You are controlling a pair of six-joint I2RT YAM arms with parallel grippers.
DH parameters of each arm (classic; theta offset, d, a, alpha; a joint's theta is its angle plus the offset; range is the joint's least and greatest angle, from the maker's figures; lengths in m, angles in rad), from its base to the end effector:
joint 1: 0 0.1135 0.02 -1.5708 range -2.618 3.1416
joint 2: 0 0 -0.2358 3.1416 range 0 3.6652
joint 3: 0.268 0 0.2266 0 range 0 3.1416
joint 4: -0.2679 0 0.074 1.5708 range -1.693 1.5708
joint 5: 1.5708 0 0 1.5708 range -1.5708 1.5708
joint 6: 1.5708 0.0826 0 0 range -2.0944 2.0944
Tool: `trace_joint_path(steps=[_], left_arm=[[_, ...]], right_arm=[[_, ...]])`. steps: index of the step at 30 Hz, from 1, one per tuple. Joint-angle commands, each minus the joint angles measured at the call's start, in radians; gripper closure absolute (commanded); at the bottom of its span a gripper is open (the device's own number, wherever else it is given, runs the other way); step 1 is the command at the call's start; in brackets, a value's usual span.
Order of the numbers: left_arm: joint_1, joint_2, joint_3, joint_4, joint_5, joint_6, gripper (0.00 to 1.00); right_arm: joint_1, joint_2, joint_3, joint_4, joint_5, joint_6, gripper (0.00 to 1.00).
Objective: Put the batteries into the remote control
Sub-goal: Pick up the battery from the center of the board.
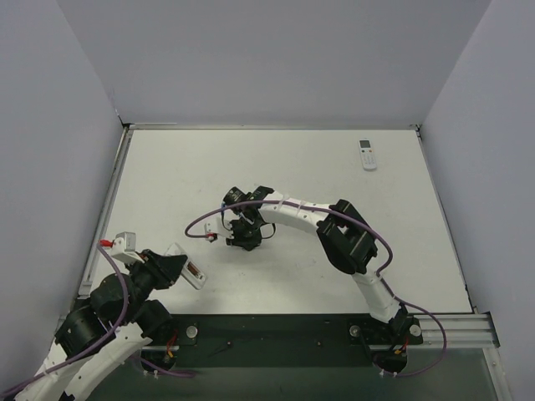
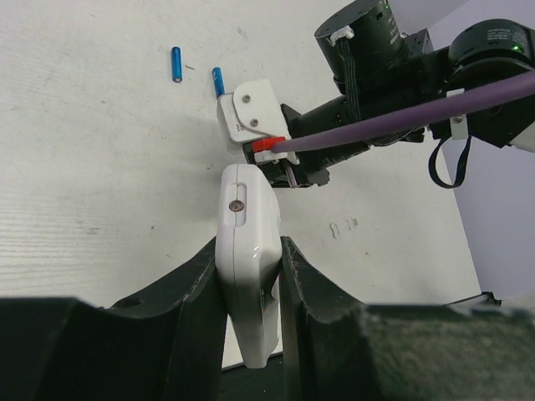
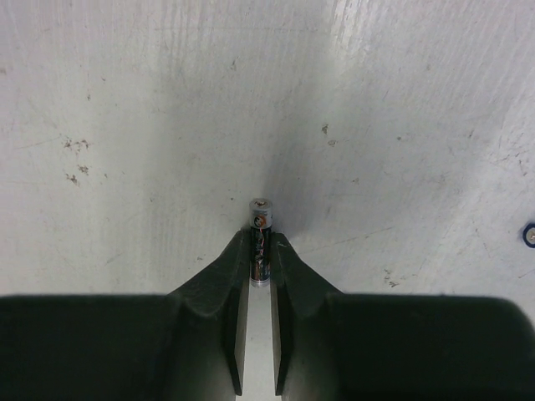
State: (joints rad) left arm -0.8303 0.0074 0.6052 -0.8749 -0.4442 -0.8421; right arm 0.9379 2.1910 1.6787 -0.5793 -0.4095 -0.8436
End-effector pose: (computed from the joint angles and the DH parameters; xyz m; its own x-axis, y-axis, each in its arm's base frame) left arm 0.0761 -0.0307 0.2472 -0.4120 -0.5477 -0.7282 0.1205 0.7594 -0.6393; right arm 0.2373 0.3791 0.1177 0.2848 -0.7704 -0.5705 -0.9560 -0.2722 -0.1097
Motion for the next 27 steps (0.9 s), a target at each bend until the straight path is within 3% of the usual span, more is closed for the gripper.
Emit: trace_joint_path(steps=[1, 12, 27], left_arm=[[-0.004, -0.078, -0.033, 0.089, 0.025, 0.0, 1.0], [-0.001, -0.072, -0.192, 0.352, 0.145, -0.018, 1.0], [-0.001, -0.018, -0.505, 0.934, 0.306, -0.098, 1.0]], right_arm=[[0.007, -0.036, -0.027, -0.047, 0.003, 0.176, 0.99], [-0.014, -0.273, -0.263, 0.099, -0.031, 0.494, 1.0], [0.055, -0.931, -0.669, 0.488, 0.219, 0.992, 1.0]])
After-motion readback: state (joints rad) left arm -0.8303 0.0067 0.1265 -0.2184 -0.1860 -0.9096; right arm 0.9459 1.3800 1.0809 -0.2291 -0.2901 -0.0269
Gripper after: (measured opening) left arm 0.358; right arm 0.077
